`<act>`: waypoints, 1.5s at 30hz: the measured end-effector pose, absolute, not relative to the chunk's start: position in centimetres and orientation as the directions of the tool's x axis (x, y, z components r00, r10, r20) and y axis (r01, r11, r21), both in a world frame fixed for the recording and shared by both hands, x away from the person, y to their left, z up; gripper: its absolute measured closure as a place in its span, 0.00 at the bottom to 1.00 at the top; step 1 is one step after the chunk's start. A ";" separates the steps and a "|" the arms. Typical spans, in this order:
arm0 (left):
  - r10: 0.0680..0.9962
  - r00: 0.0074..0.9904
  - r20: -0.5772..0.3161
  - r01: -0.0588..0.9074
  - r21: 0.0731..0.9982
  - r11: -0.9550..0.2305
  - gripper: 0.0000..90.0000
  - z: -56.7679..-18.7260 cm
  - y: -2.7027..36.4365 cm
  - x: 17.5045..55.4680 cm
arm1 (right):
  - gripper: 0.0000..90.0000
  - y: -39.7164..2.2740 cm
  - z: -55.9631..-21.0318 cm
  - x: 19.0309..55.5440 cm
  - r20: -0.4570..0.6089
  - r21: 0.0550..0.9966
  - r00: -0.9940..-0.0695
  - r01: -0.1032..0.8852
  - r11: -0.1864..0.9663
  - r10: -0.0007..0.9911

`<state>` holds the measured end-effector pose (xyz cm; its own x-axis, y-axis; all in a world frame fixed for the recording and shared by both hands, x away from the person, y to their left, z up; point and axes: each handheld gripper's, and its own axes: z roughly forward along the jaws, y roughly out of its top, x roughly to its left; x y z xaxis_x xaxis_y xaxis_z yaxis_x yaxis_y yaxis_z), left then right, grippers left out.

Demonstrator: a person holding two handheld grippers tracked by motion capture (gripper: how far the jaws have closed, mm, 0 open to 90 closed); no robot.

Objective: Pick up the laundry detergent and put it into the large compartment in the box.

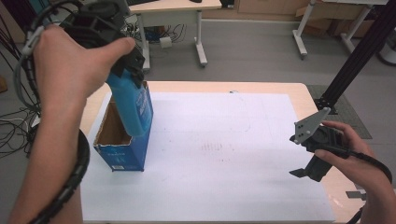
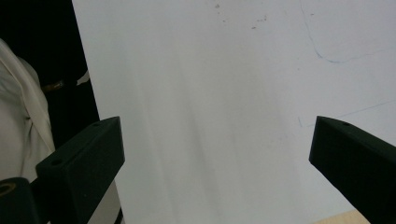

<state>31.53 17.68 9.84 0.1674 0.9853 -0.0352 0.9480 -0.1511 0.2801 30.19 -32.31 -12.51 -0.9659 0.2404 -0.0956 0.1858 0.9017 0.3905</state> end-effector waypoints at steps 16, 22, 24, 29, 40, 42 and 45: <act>0.996 0.088 -0.029 0.958 0.276 -0.077 0.41 8.1 21.7 34.7 | 0.04 -30.9 -12.2 31.5 -0.091 0.358 -0.965 0.201 0.912 0.248; 0.997 0.076 -0.029 0.962 0.263 -0.066 0.41 6.6 22.4 35.8 | 0.04 -30.2 -12.2 32.2 -0.090 0.344 -0.965 0.201 0.917 0.246; 0.997 0.073 -0.033 0.964 0.259 -0.062 0.41 5.9 22.7 36.2 | 0.04 -30.1 -12.2 32.4 -0.091 0.340 -0.966 0.198 0.919 0.242; 0.997 0.066 -0.044 0.968 0.247 -0.053 0.41 4.4 23.4 36.7 | 0.04 -30.2 -12.1 32.6 -0.090 0.334 -0.965 0.206 0.920 0.248; 0.998 0.056 -0.030 0.974 0.223 -0.048 0.41 1.0 23.7 37.9 | 0.04 -31.0 -12.1 32.6 -0.094 0.337 -0.958 0.225 0.914 0.270; 0.998 0.056 -0.029 0.973 0.224 -0.048 0.41 0.4 23.8 37.9 | 0.04 -31.1 -12.1 32.6 -0.095 0.335 -0.958 0.226 0.915 0.271; 0.998 0.054 -0.024 0.974 0.220 -0.047 0.41 -0.7 23.7 38.1 | 0.04 -31.2 -12.1 32.6 -0.095 0.332 -0.957 0.229 0.915 0.274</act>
